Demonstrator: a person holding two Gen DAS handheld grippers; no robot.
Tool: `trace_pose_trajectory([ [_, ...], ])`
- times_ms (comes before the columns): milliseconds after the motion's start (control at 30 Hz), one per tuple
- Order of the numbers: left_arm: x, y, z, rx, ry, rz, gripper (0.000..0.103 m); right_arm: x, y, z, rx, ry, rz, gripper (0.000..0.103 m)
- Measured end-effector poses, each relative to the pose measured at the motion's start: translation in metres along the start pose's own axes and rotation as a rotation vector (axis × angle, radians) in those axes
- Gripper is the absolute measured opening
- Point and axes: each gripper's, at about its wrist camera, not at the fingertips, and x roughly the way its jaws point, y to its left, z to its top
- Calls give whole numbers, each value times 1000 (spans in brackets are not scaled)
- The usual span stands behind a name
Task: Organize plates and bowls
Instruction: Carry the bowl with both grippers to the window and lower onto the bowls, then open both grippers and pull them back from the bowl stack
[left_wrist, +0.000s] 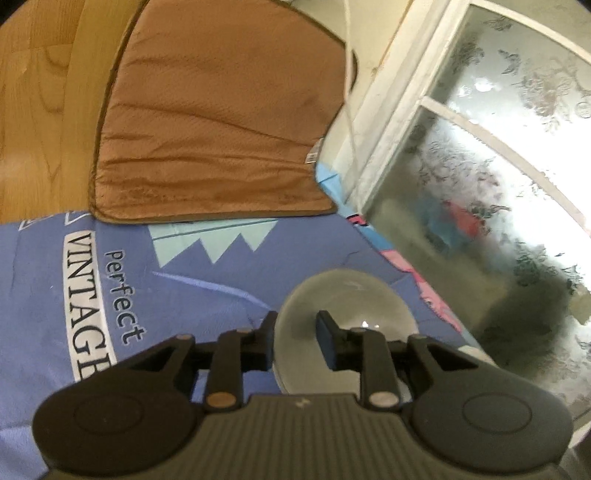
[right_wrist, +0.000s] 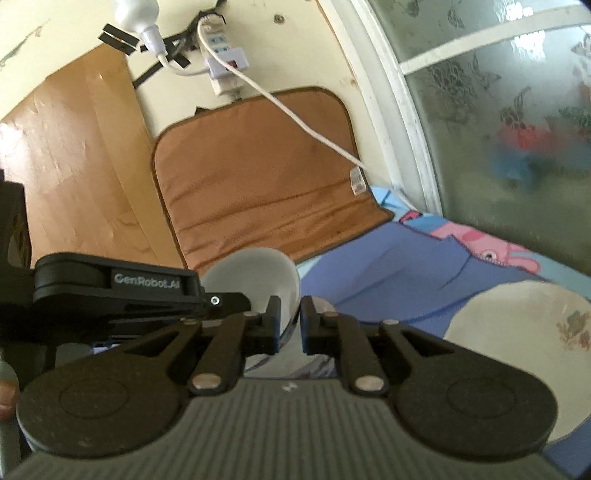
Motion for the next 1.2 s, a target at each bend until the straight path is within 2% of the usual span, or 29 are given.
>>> trace_pose_trajectory([
  [33, 1, 1, 0, -3, 0, 4, 37, 0, 0, -1, 6, -2, -6, 19],
  [67, 0, 2, -1, -4, -5, 7, 39, 0, 0, -2, 11, -10, -15, 31],
  [100, -3, 2, 0, -3, -11, 10, 39, -1, 0, -2, 15, -19, -22, 39],
  [267, -28, 11, 0, -25, -61, 21, 39, -14, 3, 5, 21, -80, -25, 39],
  [400, -53, 22, -11, -45, -87, 54, 39, -26, 12, 2, 9, -91, 3, 39],
  [600, -82, 44, -49, -48, -86, 151, 39, -40, 35, -19, -33, -32, 54, 39],
  [833, -94, 75, -89, -76, -84, 226, 39, -36, 60, -43, -48, 91, 111, 39],
  [933, -101, 83, -96, -90, -110, 208, 39, -33, 68, -50, -60, 125, 119, 39],
  [1000, -104, 84, -99, -87, -125, 203, 42, -31, 69, -54, -51, 139, 122, 44],
  [1200, -106, 92, -101, -126, -138, 154, 42, -19, 64, -63, -3, 203, 117, 44],
])
